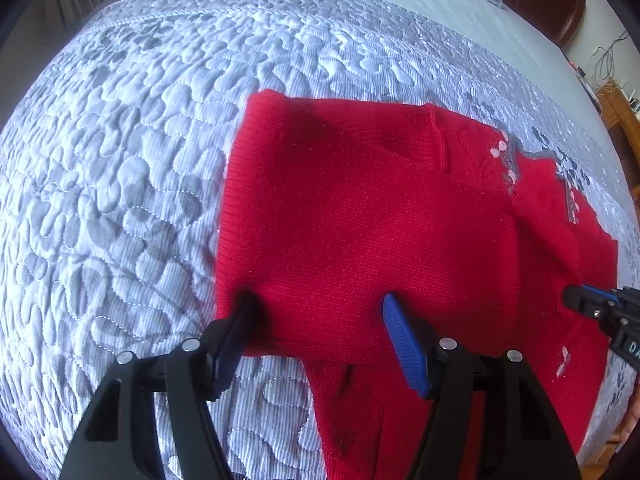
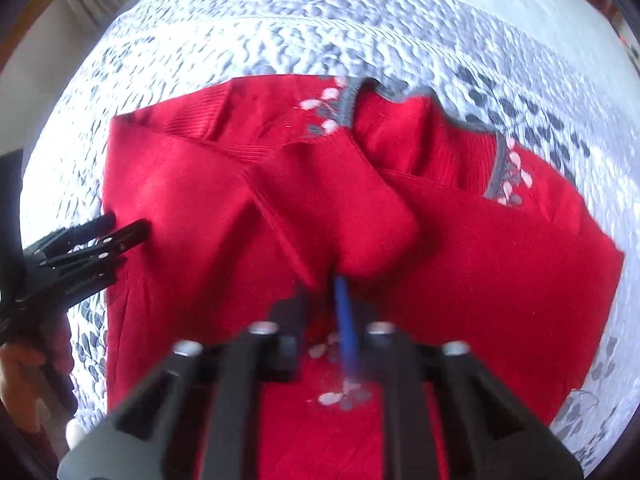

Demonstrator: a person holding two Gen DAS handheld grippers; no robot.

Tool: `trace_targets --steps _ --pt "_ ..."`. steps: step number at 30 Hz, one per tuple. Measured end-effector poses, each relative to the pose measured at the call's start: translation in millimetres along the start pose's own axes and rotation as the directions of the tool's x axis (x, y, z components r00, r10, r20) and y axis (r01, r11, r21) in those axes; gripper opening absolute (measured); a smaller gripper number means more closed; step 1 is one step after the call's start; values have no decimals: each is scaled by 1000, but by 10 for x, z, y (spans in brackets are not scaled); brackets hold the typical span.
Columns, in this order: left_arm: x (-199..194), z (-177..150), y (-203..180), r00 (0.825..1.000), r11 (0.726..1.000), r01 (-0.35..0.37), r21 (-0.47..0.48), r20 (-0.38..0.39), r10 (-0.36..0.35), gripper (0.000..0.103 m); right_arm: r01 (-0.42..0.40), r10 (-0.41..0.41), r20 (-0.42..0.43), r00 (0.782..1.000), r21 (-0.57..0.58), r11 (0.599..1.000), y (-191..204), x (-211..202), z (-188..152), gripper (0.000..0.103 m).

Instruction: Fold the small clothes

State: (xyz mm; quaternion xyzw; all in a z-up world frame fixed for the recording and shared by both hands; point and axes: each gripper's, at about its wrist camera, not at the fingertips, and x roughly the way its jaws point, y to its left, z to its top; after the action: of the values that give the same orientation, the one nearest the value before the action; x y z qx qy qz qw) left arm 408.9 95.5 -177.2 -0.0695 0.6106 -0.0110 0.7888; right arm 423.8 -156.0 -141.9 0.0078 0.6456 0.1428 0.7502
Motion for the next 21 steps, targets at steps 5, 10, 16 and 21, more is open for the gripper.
trace_targets --steps 5,10,16,21 --pt "-6 -19 5 1000 1000 8 -7 9 -8 67 -132 121 90 988 119 984 -482 -427 -504 7" --pt "-4 -42 -41 1000 1000 -12 -4 18 12 69 -41 29 63 998 205 978 -914 -450 -1263 35" --pt "-89 -38 -34 999 999 16 -36 35 -15 69 -123 105 74 992 311 942 -1405 -408 -1476 37" --pt "-324 -63 133 992 986 106 -131 89 -94 70 -206 191 77 979 315 927 -1447 -274 -1153 44"
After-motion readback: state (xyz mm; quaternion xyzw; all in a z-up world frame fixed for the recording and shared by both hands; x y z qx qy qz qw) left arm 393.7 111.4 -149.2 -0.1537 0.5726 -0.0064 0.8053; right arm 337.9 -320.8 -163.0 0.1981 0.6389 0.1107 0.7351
